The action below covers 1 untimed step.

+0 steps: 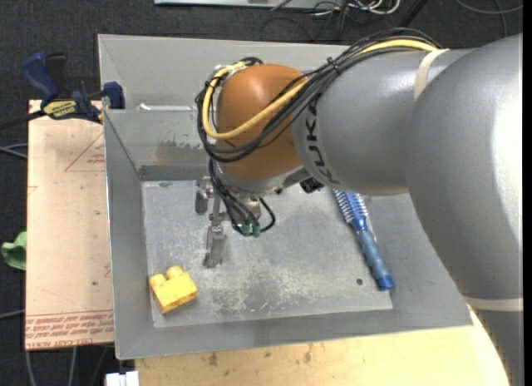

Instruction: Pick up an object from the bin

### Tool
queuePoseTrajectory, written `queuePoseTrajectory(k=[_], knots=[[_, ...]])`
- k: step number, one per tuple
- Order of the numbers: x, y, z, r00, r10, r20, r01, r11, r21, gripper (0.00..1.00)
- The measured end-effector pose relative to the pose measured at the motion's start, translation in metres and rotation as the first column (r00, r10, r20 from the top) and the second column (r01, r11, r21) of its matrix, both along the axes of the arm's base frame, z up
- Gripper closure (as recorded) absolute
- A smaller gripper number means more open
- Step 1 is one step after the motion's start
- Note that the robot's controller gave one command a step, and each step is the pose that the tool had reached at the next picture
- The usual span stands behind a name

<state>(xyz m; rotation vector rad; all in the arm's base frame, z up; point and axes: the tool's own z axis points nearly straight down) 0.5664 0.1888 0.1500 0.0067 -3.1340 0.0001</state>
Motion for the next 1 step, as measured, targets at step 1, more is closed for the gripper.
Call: queuePoseTrajectory(k=[1], knots=[[-0.0425, 0.0483, -0.0353, 0.992, 0.122, 0.002, -0.122, 0.992, 0.001, 0.0]])
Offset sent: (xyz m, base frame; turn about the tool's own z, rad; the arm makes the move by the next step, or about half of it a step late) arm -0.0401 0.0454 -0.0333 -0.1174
